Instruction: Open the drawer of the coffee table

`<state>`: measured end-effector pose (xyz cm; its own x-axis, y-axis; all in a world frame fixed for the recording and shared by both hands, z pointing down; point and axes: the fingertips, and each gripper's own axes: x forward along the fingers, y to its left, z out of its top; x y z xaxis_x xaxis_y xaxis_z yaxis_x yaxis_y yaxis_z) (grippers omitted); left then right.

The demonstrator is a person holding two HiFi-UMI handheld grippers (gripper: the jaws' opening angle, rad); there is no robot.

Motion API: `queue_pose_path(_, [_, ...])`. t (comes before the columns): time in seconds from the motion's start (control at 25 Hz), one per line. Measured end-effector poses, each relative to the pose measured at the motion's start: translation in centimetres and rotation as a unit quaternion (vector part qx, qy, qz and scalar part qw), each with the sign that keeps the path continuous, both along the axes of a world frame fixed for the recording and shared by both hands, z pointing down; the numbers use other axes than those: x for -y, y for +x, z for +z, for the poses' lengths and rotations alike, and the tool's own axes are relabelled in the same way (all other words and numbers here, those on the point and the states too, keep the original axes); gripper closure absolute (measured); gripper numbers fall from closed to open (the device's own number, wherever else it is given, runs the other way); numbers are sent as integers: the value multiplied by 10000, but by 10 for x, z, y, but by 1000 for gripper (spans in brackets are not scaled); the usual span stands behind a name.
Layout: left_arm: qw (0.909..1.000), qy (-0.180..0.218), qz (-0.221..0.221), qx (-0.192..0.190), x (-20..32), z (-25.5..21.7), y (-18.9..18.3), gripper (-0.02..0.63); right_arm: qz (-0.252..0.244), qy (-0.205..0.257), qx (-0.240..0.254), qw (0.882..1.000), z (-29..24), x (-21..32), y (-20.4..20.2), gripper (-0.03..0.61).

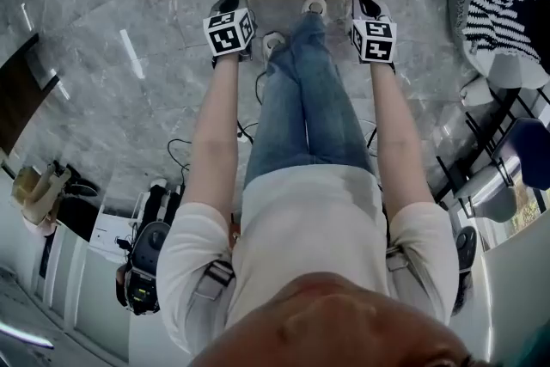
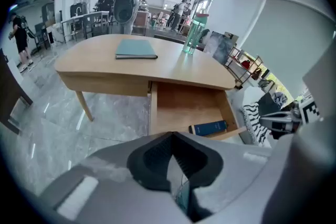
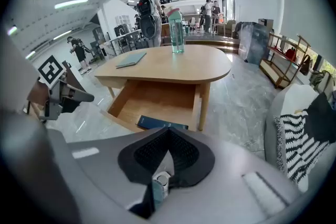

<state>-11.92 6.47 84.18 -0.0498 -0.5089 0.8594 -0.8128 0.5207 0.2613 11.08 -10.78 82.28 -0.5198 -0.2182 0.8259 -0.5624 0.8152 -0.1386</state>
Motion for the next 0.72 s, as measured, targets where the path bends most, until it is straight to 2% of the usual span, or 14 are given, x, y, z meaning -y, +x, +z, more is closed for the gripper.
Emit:
queue_pose_path(0.16, [9990,379,207,66,10,-46,20,614,140,85,318,9994,-42,-32,-14,578])
queue_pose_path(0.36, [9964,493,676,152,2,-107,59,614,205,76,708,9973,-104,-76,-20,578])
queue_pose_path(0.72, [9918,761,972,334,-17,-221,88,615,183,285,1333,9905,-223,-113,-34,578])
